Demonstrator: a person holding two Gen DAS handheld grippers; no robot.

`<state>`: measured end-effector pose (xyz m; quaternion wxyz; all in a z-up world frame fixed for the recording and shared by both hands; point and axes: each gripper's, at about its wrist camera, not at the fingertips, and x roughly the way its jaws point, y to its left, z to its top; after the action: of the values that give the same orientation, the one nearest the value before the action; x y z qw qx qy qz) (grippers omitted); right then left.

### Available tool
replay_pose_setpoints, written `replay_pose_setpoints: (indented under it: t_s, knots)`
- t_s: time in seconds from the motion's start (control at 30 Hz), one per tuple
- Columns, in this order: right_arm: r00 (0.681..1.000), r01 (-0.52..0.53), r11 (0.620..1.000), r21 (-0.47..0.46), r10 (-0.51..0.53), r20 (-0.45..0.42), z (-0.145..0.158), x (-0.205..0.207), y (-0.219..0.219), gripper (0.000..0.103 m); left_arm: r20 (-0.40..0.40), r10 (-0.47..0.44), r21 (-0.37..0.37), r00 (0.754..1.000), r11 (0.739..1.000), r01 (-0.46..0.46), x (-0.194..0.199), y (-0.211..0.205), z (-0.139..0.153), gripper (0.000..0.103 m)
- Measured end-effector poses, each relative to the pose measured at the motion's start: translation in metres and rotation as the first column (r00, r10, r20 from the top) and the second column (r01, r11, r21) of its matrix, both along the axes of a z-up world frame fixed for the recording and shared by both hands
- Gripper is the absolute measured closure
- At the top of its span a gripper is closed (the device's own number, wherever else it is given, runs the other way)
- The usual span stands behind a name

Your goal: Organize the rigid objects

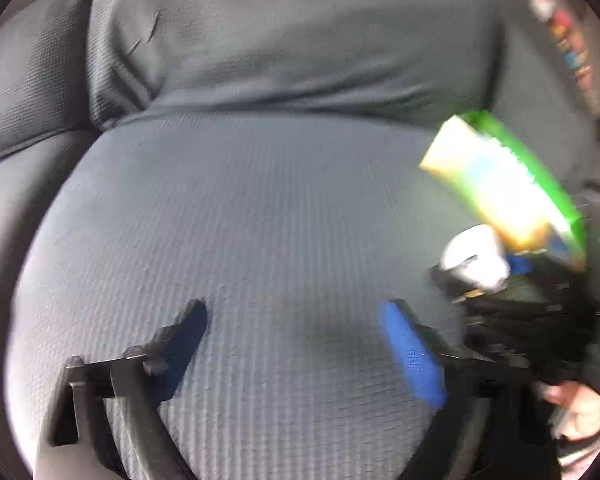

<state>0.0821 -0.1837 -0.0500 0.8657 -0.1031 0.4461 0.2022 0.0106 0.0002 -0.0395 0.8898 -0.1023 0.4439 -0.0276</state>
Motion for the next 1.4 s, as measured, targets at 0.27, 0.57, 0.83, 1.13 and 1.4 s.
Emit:
replay_pose_setpoints:
  t_s: [0.27,0.57,0.83,1.13,1.4]
  knots:
    - [1.000,0.006,1.000,0.011,-0.007,0.009,0.008,-0.008,-0.004,0.027,-0.051,0.015,0.097,0.999,0.995,-0.010,0.009,-0.018,-0.002,0.050]
    - [1.000,0.011,1.000,0.019,-0.011,0.012,0.014,-0.015,-0.009,0.026,0.004,0.009,0.049,1.000,0.999,-0.009,0.006,-0.018,0.005,0.006]
    - [1.000,0.013,0.999,0.031,-0.013,0.011,0.014,-0.012,-0.013,0.024,-0.013,-0.001,0.056,1.000,0.998,0.002,0.014,-0.025,0.000,0.006]
    - [1.000,0.008,0.999,0.045,-0.008,-0.001,0.013,-0.017,-0.029,0.016,-0.063,-0.040,0.062,0.997,0.997,0.044,0.035,-0.045,-0.009,0.005]
    - [1.000,-0.001,0.998,0.067,0.002,-0.016,0.008,-0.018,-0.043,0.015,-0.088,-0.095,0.043,0.992,0.994,0.099,0.055,-0.068,-0.013,0.001]
